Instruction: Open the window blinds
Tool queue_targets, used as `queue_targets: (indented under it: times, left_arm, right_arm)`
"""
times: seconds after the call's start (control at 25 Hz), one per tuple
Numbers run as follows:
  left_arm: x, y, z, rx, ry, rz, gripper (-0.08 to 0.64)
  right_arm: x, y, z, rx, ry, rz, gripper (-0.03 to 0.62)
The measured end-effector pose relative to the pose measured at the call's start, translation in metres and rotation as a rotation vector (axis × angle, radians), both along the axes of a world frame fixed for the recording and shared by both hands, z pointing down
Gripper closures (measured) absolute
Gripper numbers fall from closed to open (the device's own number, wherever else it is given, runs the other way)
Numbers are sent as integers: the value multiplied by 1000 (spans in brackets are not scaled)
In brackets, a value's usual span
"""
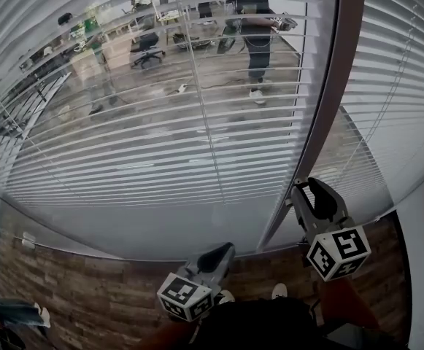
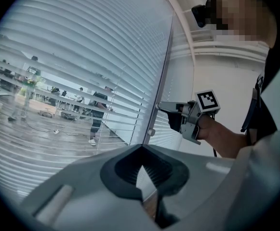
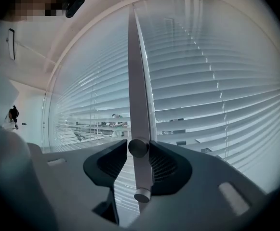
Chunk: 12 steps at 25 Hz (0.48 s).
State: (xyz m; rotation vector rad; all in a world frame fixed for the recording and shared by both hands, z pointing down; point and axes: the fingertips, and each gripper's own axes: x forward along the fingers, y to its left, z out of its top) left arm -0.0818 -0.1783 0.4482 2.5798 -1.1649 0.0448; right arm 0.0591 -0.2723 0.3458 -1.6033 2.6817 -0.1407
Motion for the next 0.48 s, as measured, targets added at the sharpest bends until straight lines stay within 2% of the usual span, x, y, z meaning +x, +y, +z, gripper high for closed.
queue_targets:
  times: [0.16,0.48]
  left_arm:
    - [0,-4,-3,-6,0,-11,558]
    - [2,1,0,-2,10,3,559]
  right_arm:
    - [1,-3,1,4,15,4,446]
    - [-2,2,3,32,132,1,440]
